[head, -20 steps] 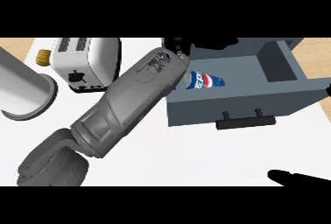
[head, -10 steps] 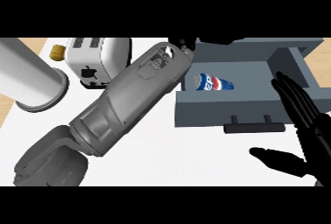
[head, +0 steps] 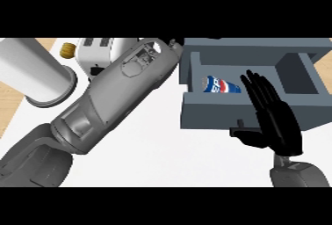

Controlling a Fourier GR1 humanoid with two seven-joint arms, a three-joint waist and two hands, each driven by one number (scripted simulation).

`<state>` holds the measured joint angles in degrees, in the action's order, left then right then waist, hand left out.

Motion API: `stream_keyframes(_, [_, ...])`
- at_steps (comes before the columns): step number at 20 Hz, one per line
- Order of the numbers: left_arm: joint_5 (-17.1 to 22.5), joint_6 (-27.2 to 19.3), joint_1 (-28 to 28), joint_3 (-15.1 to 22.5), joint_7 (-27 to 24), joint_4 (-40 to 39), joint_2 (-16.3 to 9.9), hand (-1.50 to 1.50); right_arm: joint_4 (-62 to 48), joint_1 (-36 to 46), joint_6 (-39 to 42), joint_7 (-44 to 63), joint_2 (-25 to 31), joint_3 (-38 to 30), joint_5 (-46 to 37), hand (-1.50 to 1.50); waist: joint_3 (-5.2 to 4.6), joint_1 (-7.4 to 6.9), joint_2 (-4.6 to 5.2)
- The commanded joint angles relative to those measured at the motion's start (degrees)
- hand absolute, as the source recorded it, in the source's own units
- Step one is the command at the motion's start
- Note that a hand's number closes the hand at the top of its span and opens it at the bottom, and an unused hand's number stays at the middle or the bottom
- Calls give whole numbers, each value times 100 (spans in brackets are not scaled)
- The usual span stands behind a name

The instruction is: Pick up the can, place it into the drawer and close the drawer

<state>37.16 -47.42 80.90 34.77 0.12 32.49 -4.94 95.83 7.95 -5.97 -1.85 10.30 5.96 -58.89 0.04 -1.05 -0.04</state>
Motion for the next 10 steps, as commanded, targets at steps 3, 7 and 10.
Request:
stream_keyframes(3, [-276,40,-162,142,765,841,-644,-150,-1487,472,-886,-305,-229,-229,-245,-150,1,-92,-35])
stream_keyframes(7, [-422,-29,-605,208,944,1433,-979,-150,-2273,1050,-1093,-263,-253,-463,-359,-150,0,-146,-29])
stream_keyframes(10, [-459,74,-724,159,999,1632,-1177,-150,-2862,1183,-1496,-439,-282,-497,-551,-150,2,-149,-4])
